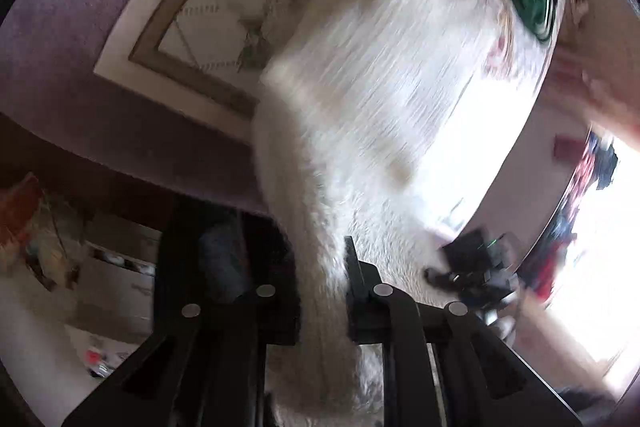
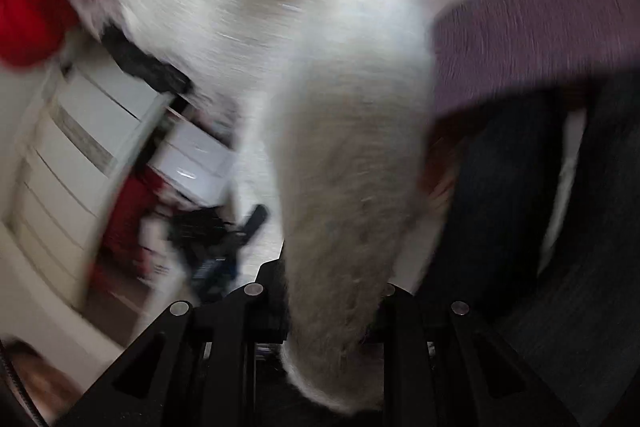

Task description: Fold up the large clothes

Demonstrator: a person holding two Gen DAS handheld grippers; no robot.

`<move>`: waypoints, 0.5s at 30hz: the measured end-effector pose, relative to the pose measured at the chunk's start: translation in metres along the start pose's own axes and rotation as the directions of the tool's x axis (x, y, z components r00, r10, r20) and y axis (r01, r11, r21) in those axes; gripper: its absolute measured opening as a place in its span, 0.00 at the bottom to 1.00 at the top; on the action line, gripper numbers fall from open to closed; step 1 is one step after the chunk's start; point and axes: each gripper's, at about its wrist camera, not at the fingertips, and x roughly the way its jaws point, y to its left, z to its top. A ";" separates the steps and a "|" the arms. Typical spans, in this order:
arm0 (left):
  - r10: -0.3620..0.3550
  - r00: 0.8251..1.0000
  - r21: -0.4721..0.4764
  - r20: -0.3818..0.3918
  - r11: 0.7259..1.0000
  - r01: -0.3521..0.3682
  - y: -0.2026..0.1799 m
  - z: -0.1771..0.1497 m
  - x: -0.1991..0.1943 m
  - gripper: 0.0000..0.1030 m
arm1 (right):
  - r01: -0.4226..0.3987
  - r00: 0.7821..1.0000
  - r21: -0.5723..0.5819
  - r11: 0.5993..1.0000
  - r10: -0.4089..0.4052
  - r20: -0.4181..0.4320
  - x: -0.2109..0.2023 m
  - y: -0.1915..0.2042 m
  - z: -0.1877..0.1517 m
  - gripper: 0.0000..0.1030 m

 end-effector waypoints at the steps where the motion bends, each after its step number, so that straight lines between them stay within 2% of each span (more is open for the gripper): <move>1: -0.011 1.000 0.003 0.019 1.000 0.011 -0.011 0.011 -0.006 0.12 | -0.057 0.998 0.036 0.998 0.057 0.010 -0.003 0.003 -0.001 0.21; 4: -0.012 0.995 0.101 0.097 0.995 0.002 -0.053 0.045 -0.015 0.12 | -0.171 0.984 0.030 0.985 0.169 0.064 -0.014 0.029 0.010 0.21; 7: 0.009 0.984 0.168 0.177 0.985 -0.039 -0.068 0.083 -0.015 0.13 | -0.236 0.966 -0.021 0.972 0.237 0.101 -0.028 0.062 0.038 0.21; 9: 0.046 0.971 0.168 0.234 0.982 -0.087 -0.079 0.110 -0.004 0.13 | -0.271 0.954 -0.030 0.962 0.272 0.122 -0.034 0.069 0.056 0.21; 10: 0.055 0.967 0.163 0.248 0.982 -0.097 -0.079 0.118 0.003 0.13 | -0.292 0.948 -0.017 0.956 0.291 0.125 -0.069 0.064 0.067 0.21; 13: 0.054 0.956 0.160 0.289 0.982 -0.104 -0.082 0.146 0.012 0.14 | -0.370 0.917 -0.002 0.929 0.366 0.158 -0.075 0.071 0.104 0.23; 15: 0.075 0.956 0.141 0.285 0.983 -0.119 -0.068 0.153 0.003 0.15 | -0.400 0.901 0.011 0.917 0.391 0.189 -0.078 0.080 0.121 0.32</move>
